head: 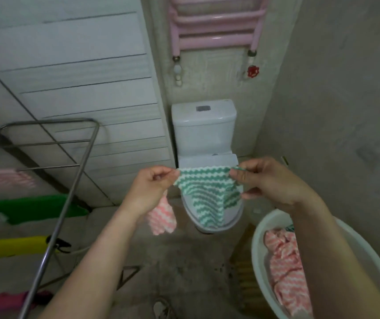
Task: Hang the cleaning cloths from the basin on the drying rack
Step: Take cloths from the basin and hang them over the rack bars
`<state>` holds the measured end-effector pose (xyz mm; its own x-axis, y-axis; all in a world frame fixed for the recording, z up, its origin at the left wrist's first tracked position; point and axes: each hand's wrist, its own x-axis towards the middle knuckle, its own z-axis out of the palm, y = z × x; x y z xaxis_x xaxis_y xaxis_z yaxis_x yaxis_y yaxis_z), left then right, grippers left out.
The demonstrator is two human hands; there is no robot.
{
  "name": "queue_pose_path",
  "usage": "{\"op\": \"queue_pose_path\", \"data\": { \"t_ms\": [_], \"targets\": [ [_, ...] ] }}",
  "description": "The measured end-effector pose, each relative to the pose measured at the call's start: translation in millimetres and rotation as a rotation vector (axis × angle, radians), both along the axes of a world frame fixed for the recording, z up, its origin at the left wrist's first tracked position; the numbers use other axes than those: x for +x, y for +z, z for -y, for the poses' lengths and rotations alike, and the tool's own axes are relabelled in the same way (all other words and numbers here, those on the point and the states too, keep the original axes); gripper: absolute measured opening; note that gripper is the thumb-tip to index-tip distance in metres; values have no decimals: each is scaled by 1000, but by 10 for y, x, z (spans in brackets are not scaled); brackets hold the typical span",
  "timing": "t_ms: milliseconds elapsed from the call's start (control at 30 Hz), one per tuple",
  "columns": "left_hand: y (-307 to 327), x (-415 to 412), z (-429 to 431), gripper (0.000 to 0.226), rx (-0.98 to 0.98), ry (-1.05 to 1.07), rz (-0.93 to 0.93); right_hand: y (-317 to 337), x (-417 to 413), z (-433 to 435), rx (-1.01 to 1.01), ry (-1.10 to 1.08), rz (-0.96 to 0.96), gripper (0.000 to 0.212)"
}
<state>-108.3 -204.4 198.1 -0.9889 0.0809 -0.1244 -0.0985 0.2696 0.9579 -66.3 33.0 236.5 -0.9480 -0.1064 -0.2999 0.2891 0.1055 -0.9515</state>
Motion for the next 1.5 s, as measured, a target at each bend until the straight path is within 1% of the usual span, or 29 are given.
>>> {"op": "queue_pose_path", "data": {
  "t_ms": [67, 100, 133, 167, 200, 267, 333, 367, 400, 467, 567, 633, 700, 767, 833, 900, 967, 1033, 1067, 1100, 1133, 1167, 1233, 1267, 1300, 1333, 1400, 1433, 1500],
  "targets": [
    [58, -38, 167, 17, 191, 103, 106, -20, -114, 223, -353, -217, 80, 15],
    [108, -49, 283, 24, 344, 139, 170, -35, -190, 367, -493, -333, 116, 10],
    [157, -57, 405, 31, 506, 148, 224, -70, -270, 508, -561, -431, 142, 7],
    [210, -64, 538, 35, 639, 139, 255, -86, -339, 657, -563, -468, 157, 5],
    [260, -67, 650, 36, 722, 113, 267, -98, -384, 787, -512, -437, 166, 4],
    [351, -72, 806, 36, 794, 38, 252, -81, -430, 1029, -361, -243, 135, 7],
    [439, -100, 963, 37, 814, 2, 210, 13, -498, 1325, -187, 27, 59, 17],
    [482, -133, 1060, 38, 796, 8, 184, 80, -562, 1499, -115, 148, 23, 23],
    [511, -147, 1107, 37, 731, 22, 152, 123, -601, 1630, -79, 241, -8, 27],
    [561, -210, 1233, 32, 511, 72, 58, 196, -711, 1912, -42, 358, -74, 29],
    [585, -334, 1578, 29, 212, 148, -125, 212, -950, 2344, 88, 356, -217, 20],
    [580, -395, 1730, 38, 40, 148, -209, 223, -1054, 2488, 244, 335, -334, 11],
    [544, -419, 1970, 42, -136, 121, -220, 222, -1172, 2709, 472, 359, -453, 9],
    [529, -438, 2151, 36, -326, 47, -197, 223, -1242, 2889, 677, 417, -564, 13],
    [537, -449, 2355, 26, -488, 11, -189, 262, -1296, 3090, 813, 515, -615, 17],
    [565, -451, 2556, 15, -539, 82, -222, 301, -1389, 3232, 916, 625, -606, 10],
    [575, -448, 2723, 11, -494, 185, -288, 299, -1501, 3300, 973, 698, -580, 28],
    [534, -449, 2844, 16, -427, 256, -320, 275, -1611, 3292, 881, 689, -558, 28],
    [504, -447, 2921, 15, -384, 298, -320, 275, -1662, 3309, 790, 684, -538, 30],
    [475, -452, 2990, 11, -296, 336, -309, 292, -1715, 3324, 689, 679, -506, 34],
    [467, -453, 3038, 8, -153, 367, -282, 318, -1763, 3345, 573, 678, -461, 38],
    [454, -462, 3101, 13, 39, 417, -248, 334, -1829, 3411, 451, 678, -415, 40],
    [461, -507, 3161, 13, 483, 515, -192, 350, -1925, 3505, 209, 609, -288, 33],
    [477, -531, 3197, 13, 626, 575, -178, 334, -1976, 3564, 74, 570, -208, 27],
    [499, -571, 3250, 17, 685, 627, -161, 310, -2052, 3645, -58, 546, -128, 22],
    [503, -604, 3291, 21, 688, 649, -141, 285, -2108, 3698, -160, 523, -77, 21],
    [496, -698, 3366, 24, 560, 669, -127, 258, -2254, 3818, -253, 523, -48, 30],
    [501, -743, 3374, 23, 462, 657, -121, 237, -2323, 3865, -251, 559, -53, 37],
    [530, -828, 3352, 17, 308, 616, -122, 218, -2410, 3978, -148, 688, -125, 44]
  ]
}}
